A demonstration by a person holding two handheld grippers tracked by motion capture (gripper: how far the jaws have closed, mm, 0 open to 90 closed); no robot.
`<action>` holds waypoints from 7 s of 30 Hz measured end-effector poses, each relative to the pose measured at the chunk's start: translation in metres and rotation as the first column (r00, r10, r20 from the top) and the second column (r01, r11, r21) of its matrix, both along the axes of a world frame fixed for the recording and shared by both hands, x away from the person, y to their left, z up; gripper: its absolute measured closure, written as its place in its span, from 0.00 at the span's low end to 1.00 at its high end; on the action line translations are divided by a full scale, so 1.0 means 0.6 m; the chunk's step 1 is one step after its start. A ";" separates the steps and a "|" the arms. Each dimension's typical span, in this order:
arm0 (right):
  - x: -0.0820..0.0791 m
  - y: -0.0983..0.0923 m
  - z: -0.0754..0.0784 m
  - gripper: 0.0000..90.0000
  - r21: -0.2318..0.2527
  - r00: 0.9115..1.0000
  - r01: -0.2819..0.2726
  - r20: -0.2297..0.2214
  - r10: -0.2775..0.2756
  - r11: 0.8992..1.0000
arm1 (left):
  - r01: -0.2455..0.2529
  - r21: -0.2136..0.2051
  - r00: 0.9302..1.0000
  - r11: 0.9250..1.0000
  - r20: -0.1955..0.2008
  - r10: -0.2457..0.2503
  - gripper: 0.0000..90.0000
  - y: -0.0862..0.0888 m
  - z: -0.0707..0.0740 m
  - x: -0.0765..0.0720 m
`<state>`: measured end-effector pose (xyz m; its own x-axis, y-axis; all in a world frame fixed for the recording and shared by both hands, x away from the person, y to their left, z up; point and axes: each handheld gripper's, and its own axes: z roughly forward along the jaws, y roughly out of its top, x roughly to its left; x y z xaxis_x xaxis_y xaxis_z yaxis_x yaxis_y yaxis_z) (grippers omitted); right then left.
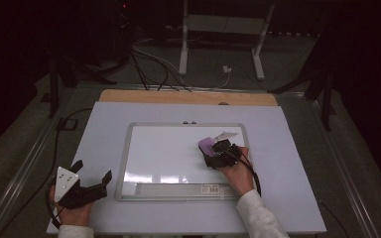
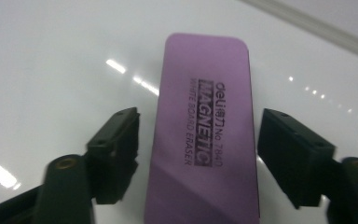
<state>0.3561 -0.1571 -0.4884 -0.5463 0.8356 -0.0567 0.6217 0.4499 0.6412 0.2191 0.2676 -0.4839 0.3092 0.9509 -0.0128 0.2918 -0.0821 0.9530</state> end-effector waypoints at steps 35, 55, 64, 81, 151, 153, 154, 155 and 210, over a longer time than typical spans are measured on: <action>-0.025 -0.003 -0.001 0.37 0.007 0.995 -0.070 0.075 0.069 0.998 | 0.004 -0.001 1.000 1.000 0.000 -0.004 0.01 -0.003 0.001 0.000; -0.014 -0.013 0.001 0.51 -0.066 0.994 -0.022 0.103 0.029 0.998 | 0.003 -0.003 1.000 1.000 -0.001 -0.003 0.01 -0.002 0.000 0.000; 0.000 -0.018 -0.005 0.58 -0.078 0.998 -0.004 0.057 0.008 0.997 | 0.002 -0.003 1.000 1.000 0.001 -0.002 0.01 -0.002 0.000 0.000; -0.004 -0.037 0.023 0.71 -0.007 0.984 0.088 0.155 -0.086 0.996 | 0.001 -0.002 1.000 1.000 0.000 -0.001 0.01 -0.002 0.000 0.000; 0.035 -0.097 0.014 0.71 0.056 0.929 0.334 0.148 -0.338 0.941 | 0.001 0.004 1.000 1.000 -0.004 -0.001 0.01 -0.002 -0.001 0.001; 0.036 -0.099 0.013 0.71 0.056 0.928 0.339 0.145 -0.344 0.939 | 0.000 0.000 1.000 1.000 -0.002 0.000 0.01 -0.002 0.000 0.000; 0.036 -0.099 0.012 0.71 0.056 0.927 0.341 0.145 -0.345 0.938 | -0.001 0.000 1.000 1.000 -0.002 0.001 0.01 -0.002 0.000 0.000; 0.037 -0.099 0.011 0.71 0.055 0.926 0.344 0.144 -0.348 0.937 | -0.001 0.000 1.000 1.000 -0.002 0.001 0.01 -0.002 0.000 0.001; 0.044 -0.099 -0.013 0.44 0.063 0.921 0.383 0.049 -0.386 0.922 | -0.001 -0.001 1.000 1.000 -0.004 0.001 0.01 -0.003 -0.001 0.002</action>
